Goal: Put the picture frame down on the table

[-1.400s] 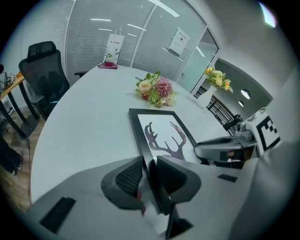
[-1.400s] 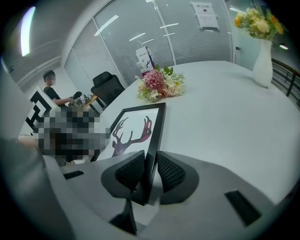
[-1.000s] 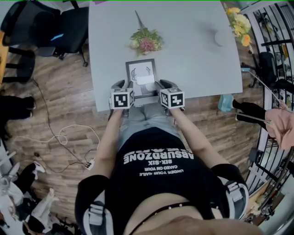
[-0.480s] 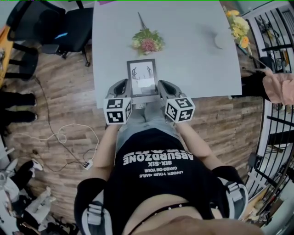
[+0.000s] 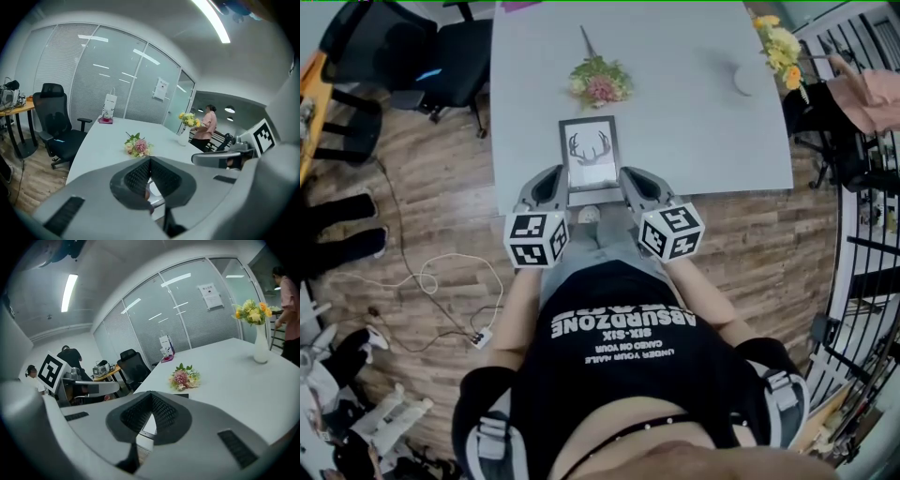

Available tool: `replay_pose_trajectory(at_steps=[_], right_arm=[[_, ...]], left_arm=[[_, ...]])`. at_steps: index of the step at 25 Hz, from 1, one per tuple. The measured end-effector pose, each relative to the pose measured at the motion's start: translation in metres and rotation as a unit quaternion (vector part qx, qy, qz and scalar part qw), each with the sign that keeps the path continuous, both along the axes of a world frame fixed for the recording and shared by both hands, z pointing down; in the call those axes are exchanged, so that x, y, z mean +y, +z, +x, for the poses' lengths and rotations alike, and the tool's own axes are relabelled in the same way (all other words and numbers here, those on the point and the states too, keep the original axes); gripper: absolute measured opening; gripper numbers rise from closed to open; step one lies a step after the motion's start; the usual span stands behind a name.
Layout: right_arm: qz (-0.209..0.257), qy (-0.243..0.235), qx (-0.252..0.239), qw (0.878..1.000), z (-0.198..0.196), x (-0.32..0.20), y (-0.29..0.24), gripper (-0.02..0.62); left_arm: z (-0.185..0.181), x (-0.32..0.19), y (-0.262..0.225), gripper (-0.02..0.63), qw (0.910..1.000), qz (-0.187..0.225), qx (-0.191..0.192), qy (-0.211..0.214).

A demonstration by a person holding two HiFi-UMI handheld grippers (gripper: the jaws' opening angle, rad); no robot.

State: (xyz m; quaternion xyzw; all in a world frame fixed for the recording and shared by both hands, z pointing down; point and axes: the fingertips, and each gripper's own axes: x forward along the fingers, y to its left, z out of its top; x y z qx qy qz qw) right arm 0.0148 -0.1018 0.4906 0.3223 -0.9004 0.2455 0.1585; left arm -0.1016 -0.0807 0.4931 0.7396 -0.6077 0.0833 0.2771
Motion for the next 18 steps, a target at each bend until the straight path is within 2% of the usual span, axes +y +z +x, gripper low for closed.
replay_pose_trajectory(at_steps=[18], right_arm=[[0.019, 0.01, 0.0, 1.0, 0.011, 0.015, -0.011, 0.015]], left_arm=[[0.017, 0.012, -0.003, 0.015, 0.9997, -0.005, 0.009, 0.023]])
